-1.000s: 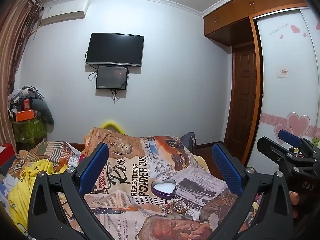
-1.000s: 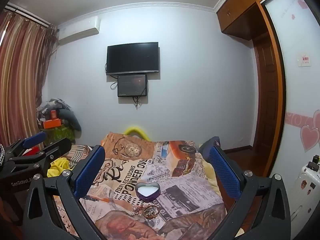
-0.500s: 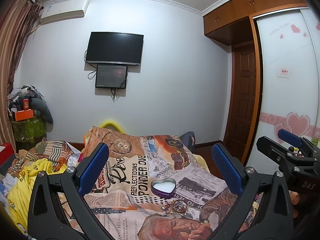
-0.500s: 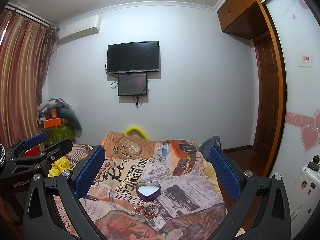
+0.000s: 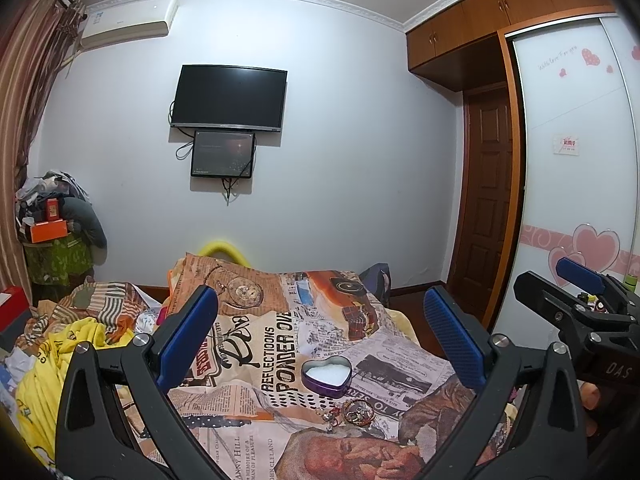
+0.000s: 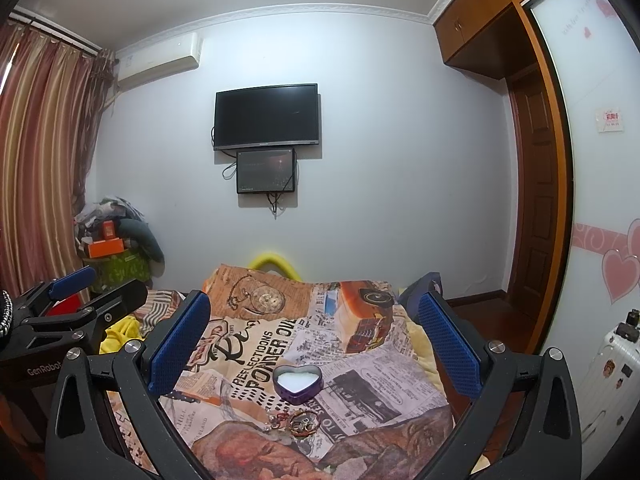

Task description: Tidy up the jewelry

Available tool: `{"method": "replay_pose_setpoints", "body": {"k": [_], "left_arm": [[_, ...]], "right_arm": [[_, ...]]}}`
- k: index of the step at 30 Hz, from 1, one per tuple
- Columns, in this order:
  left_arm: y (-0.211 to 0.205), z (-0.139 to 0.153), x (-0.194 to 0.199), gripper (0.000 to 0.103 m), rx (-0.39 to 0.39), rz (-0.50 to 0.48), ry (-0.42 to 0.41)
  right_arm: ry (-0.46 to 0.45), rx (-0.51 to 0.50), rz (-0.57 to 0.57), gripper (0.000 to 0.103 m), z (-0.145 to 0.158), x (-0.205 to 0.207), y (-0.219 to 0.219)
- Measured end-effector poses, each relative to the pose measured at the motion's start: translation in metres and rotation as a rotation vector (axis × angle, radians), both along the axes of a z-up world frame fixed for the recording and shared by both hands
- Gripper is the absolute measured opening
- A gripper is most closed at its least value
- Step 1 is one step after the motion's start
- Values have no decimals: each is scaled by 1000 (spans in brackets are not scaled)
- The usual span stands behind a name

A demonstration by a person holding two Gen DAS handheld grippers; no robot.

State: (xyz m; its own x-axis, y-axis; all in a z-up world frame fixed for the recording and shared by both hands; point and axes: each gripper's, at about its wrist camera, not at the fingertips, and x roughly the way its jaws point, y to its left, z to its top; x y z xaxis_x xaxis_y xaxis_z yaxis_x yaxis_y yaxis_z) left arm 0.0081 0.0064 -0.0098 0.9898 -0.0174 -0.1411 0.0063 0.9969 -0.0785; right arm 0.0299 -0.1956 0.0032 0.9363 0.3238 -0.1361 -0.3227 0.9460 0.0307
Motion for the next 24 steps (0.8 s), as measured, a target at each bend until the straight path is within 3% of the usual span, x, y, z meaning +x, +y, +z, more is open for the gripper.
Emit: {"method": "replay_pose_setpoints", "body": {"k": [24], "left_arm": [[-5,4,0,103,4,-3,2]], "right_arm": [[7,11,14,103,4,0,-4]]}}
